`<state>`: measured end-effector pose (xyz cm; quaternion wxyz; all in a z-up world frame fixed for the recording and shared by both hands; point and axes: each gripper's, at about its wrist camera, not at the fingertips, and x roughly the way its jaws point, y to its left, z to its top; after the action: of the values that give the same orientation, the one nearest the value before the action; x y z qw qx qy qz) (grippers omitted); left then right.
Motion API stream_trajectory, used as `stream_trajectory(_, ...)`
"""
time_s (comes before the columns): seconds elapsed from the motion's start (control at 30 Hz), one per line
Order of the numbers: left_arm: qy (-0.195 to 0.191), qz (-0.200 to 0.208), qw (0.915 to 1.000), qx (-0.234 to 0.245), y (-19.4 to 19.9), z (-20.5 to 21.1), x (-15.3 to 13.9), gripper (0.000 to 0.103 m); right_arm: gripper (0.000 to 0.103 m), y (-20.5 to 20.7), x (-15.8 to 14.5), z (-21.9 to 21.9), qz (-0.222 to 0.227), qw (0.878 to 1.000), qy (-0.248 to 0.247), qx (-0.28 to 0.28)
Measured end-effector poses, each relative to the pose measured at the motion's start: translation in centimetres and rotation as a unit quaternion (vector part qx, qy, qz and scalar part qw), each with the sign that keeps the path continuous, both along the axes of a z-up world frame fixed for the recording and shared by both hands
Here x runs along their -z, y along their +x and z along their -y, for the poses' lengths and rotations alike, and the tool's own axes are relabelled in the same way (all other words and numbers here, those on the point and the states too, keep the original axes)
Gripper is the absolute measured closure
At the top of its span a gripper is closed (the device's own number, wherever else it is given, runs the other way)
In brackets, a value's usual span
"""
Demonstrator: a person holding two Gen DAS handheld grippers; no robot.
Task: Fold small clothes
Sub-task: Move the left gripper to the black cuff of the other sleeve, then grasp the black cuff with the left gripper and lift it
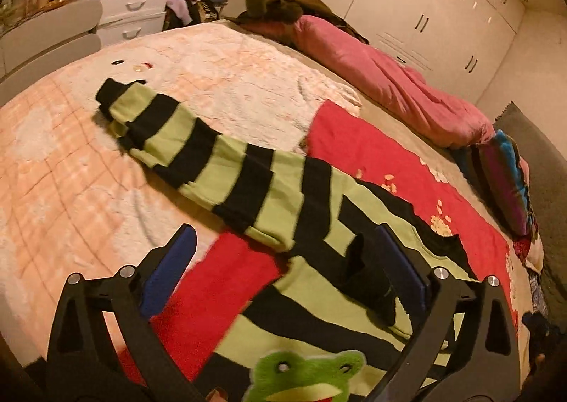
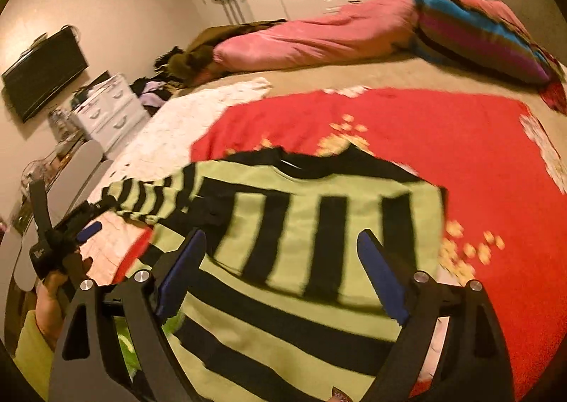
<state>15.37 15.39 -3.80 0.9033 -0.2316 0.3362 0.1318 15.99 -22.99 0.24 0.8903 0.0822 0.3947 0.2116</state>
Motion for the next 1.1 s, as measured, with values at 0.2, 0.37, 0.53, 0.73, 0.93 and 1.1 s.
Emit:
stream_trajectory(0.2, -0.017, -0.002, 0.9997, -0.018, -0.4, -4.1, 0.0, 0.01, 0.016, 1.8, -1.4, -5.9, 0.018, 0.999, -0.01, -0.043)
stream_trajectory(0.37, -0.04, -0.004, 0.9983, -0.041, -0.5, -8.2, 0.7, 0.01, 0.016, 2.6, -0.8, -11.0, 0.014, 0.997, -0.024, -0.076)
stream_trajectory(0.53, -0.044, -0.011, 0.9971, -0.061, -0.4, -11.6, 1.7, 0.01, 0.016, 2.6, 0.6, -15.9, 0.0, 0.994, -0.027, -0.11)
stream_trajectory(0.73, -0.1, -0.017, 0.9905, -0.092, 0.4, -16.0, 3.2, 0.01, 0.016, 2.2, 1.8, -20.9, -0.014, 0.989, -0.021, -0.148)
stream_trajectory(0.93, -0.079, -0.033, 0.9912, -0.102, 2.4, -20.1, 4.6, 0.01, 0.016, 2.1, 2.9, -25.1, -0.023, 0.982, -0.02, -0.188)
stream_trajectory(1.1, -0.081, -0.038, 0.9906, -0.104, 4.0, -22.9, 5.9, 0.01, 0.016, 1.8, 4.2, -28.1, -0.027, 0.976, -0.028, -0.214)
